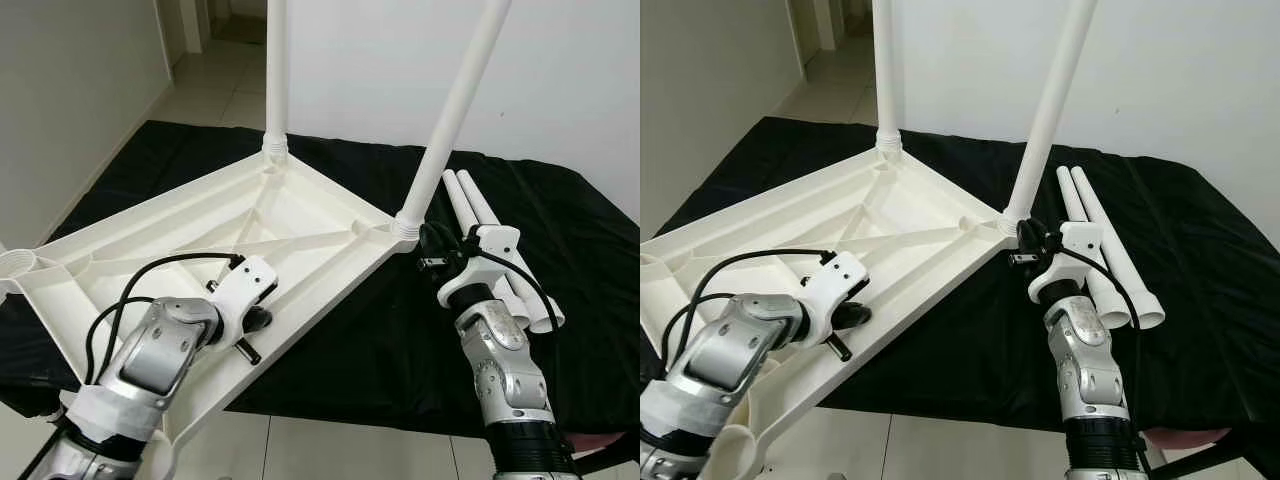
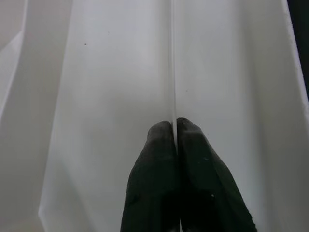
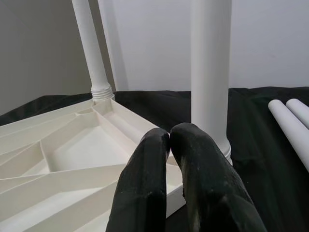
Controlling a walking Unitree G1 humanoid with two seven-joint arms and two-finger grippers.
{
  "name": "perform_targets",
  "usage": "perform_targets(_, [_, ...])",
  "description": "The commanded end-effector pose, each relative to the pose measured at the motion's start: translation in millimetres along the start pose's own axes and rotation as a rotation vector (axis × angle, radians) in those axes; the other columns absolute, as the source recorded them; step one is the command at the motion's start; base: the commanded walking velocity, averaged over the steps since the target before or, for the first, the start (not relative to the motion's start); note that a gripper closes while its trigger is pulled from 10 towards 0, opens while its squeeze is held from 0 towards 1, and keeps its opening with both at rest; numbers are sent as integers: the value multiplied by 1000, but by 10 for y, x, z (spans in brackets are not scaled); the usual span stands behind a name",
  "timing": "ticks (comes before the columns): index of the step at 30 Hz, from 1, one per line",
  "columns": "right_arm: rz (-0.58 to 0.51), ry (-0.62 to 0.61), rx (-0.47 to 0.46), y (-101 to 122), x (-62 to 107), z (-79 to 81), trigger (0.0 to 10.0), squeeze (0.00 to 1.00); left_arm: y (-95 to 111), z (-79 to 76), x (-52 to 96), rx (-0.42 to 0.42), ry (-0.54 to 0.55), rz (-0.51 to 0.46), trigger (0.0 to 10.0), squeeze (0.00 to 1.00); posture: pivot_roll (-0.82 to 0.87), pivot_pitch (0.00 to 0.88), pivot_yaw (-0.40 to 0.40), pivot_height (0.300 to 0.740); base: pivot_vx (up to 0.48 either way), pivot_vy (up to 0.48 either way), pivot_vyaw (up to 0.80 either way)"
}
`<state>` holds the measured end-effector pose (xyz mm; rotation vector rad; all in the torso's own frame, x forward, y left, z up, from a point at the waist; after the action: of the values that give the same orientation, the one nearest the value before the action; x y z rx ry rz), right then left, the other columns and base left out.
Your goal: Building children table
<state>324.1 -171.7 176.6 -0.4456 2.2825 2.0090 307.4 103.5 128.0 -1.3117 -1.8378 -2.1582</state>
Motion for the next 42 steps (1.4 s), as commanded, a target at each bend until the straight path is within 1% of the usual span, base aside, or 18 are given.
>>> perform_targets(1, [2,-6,0,-11,-5,-21,10000,0,45,22,-13,-6,43,-18,0,0,-24,0,-59,740,0,0,0])
perform_targets(4, [1,-7,0,-8,-12,-24,10000,0,143,-1,-73,15,56,-52,0,0,-23,0,-59,740,0,0,0])
perform_targets(8, [-1,-9,-1,1,-24,-21,10000,0,382,-26,-177,69,98,-130,0,0,-25,0,-58,740,0,0,0])
perform_targets(10, [-1,-9,-1,1,-24,-21,10000,0,382,-26,-177,69,98,-130,0,0,-25,0,-58,740,0,0,0])
perform_targets(13, [-1,-12,-2,1,-6,-15,10000,0,630,-67,-247,110,140,-216,0,0,-30,0,-51,740,0,0,0])
perform_targets(15, [-1,-12,-2,1,-6,-15,10000,0,630,-67,-247,110,140,-216,0,0,-30,0,-51,740,0,0,0])
perform_targets(17, [0,-14,-2,-1,-2,-12,10000,0,710,-100,-272,116,142,-242,0,0,-32,0,-44,740,0,0,0])
perform_targets(20, [2,-18,-5,-1,9,6,10000,0,923,-238,-343,117,143,-308,0,0,-36,0,-39,740,0,0,0])
perform_targets(21, [2,-18,-5,-1,9,6,10000,0,923,-238,-343,117,143,-308,0,0,-36,0,-39,740,0,0,0])
perform_targets(22, [2,-20,-6,-3,11,11,10000,0,970,-272,-368,105,147,-316,5608,0,-38,0,-35,740,0,0,0])
perform_targets(26, [2,-20,-6,-3,11,11,10000,0,970,-272,-368,105,147,-316,5608,0,-38,0,-35,740,0,0,0])
perform_targets(27, [3,-22,-6,-5,11,11,10000,0,1008,-298,-384,97,147,-325,10000,0,-39,0,-32,740,0,0,0])
perform_targets(28, [3,-26,-6,-7,13,12,10000,0,1063,-371,-392,48,120,-348,10000,0,-37,0,-29,740,0,0,0])
perform_targets(32, [3,-31,-8,-9,15,11,10000,0,1119,-500,-394,-16,55,-378,10000,0,-36,0,-27,740,0,0,0])
perform_targets(33, [3,-33,-7,-12,16,10,10000,0,1120,-559,-395,-26,14,-380,10000,1000,-36,0,-25,740,0,0,0])
perform_targets(40, [3,-40,-6,-13,23,13,10000,0,1161,-696,-366,-31,-60,-419,10000,1000,-32,0,-18,740,0,0,0])
perform_targets(41, [4,-41,-7,-15,24,15,10000,0,1183,-697,-351,-33,-62,-430,10000,749,-32,0,-18,740,0,0,0])
perform_targets(42, [4,-41,-7,-15,24,15,10000,0,1183,-697,-351,-33,-62,-430,10000,749,-32,0,-18,740,0,0,0])
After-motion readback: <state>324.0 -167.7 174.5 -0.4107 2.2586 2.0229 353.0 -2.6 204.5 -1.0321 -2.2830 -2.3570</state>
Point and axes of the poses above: a point about 5 cm out from each wrist's last joint towards the gripper, its own x axis pointing back from the gripper into the wrist, its own y axis along the axis of the wrist's last joint, z = x × y, the point moved 2 cm from there along -x, pointing out of the wrist towards the gripper, and after that the axes turned 15 degrees about x, right-handed, at the moved point
